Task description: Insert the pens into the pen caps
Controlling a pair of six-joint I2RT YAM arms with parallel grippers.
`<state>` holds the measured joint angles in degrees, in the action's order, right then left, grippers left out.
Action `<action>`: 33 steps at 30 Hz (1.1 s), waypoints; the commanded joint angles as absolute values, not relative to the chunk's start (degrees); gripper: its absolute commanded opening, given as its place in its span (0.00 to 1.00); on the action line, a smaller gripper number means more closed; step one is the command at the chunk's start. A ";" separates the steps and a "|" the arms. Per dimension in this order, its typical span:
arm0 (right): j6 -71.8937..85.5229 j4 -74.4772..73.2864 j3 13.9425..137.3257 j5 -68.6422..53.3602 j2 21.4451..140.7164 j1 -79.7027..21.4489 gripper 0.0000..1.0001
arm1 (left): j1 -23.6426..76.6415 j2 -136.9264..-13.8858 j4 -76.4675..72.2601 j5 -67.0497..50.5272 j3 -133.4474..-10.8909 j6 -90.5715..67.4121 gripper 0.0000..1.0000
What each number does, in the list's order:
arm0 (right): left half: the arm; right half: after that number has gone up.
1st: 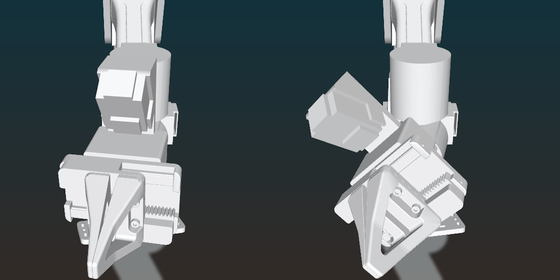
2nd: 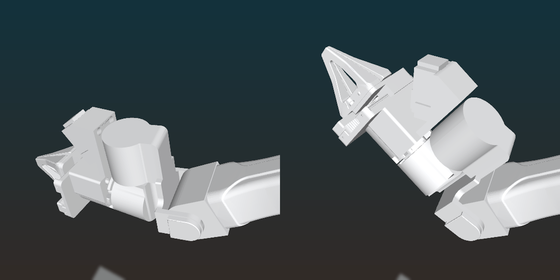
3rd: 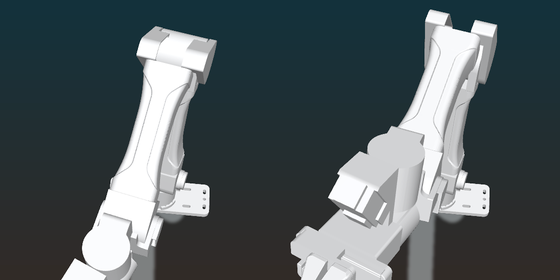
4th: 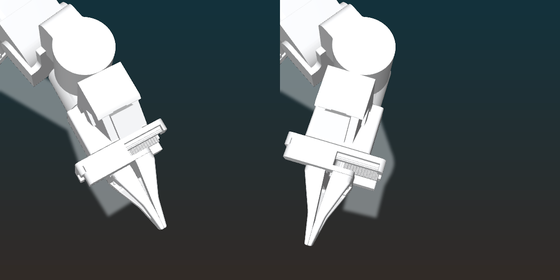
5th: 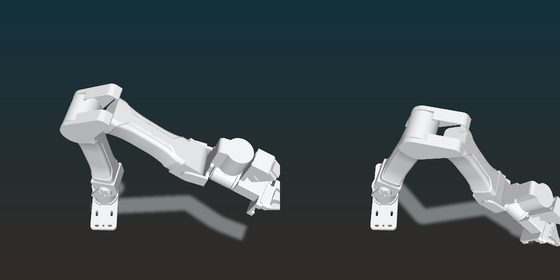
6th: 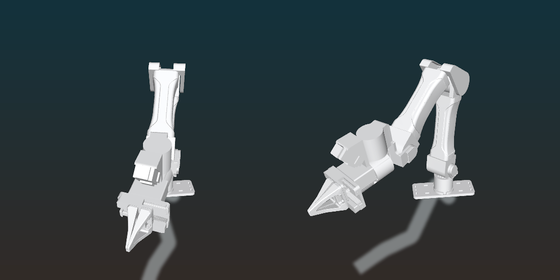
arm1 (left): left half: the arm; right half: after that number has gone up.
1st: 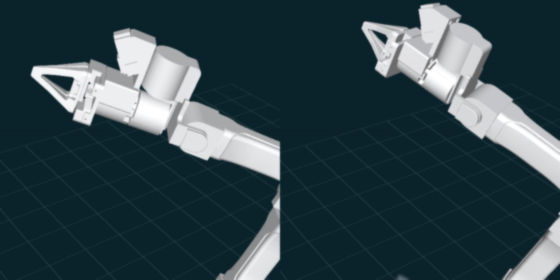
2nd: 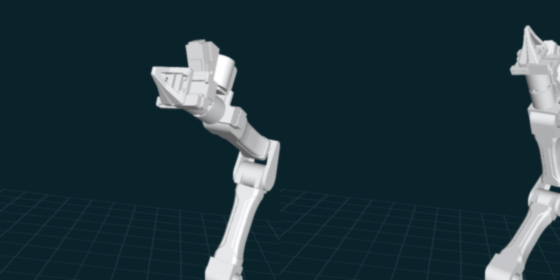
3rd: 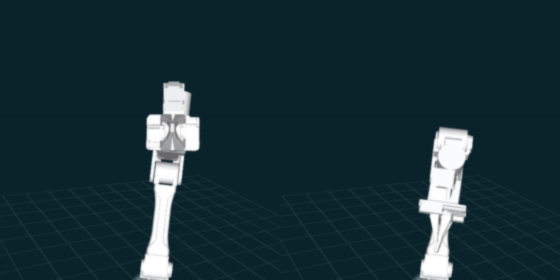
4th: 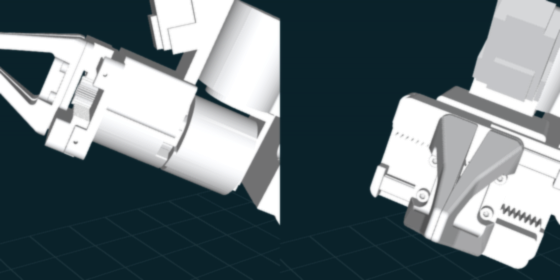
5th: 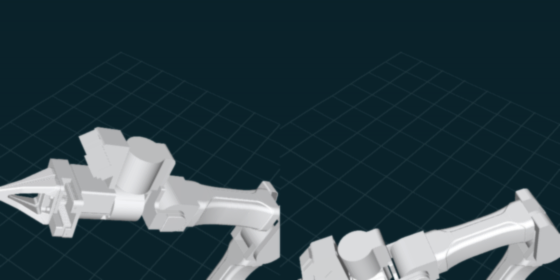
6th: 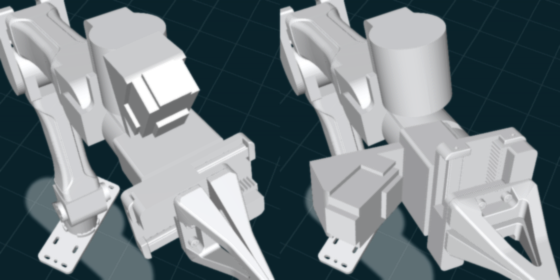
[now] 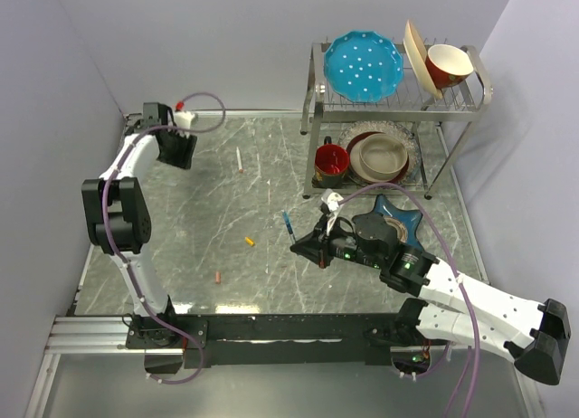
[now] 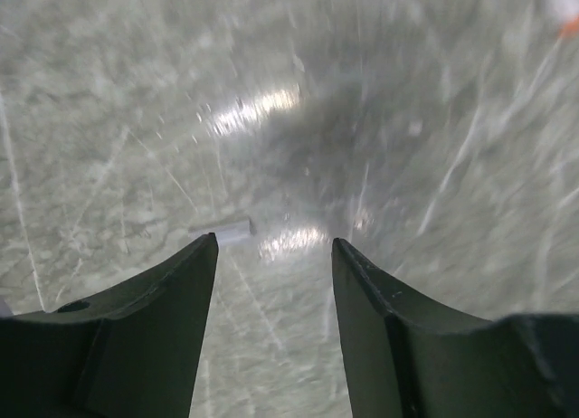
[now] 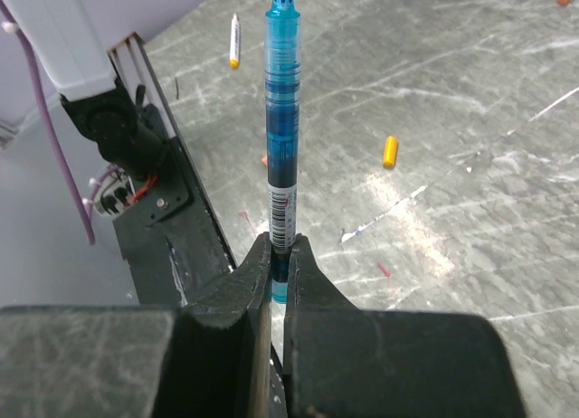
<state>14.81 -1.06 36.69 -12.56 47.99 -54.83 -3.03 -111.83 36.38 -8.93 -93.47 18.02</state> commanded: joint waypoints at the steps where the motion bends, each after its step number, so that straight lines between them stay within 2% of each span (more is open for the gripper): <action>1: 13.36 -2.02 40.08 -12.40 48.25 -54.84 0.00 | -3.78 -106.79 27.80 -9.14 -85.80 33.04 0.58; 5: 13.10 -1.23 39.90 -11.43 47.81 -54.84 0.00 | -3.87 -109.33 29.00 -8.44 -87.18 37.35 0.57; 20: 10.11 -2.99 42.45 -7.47 49.04 -54.75 0.00 | -5.89 -113.37 33.13 -12.13 -89.73 43.94 0.61; 33: 9.40 -3.07 42.89 -6.59 50.01 -54.67 0.00 | -6.59 -119.00 34.10 -6.95 -90.88 45.53 0.59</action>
<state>10.44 -4.29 39.55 -6.90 49.32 -54.83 -6.00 -118.48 32.84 -8.34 -88.79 43.86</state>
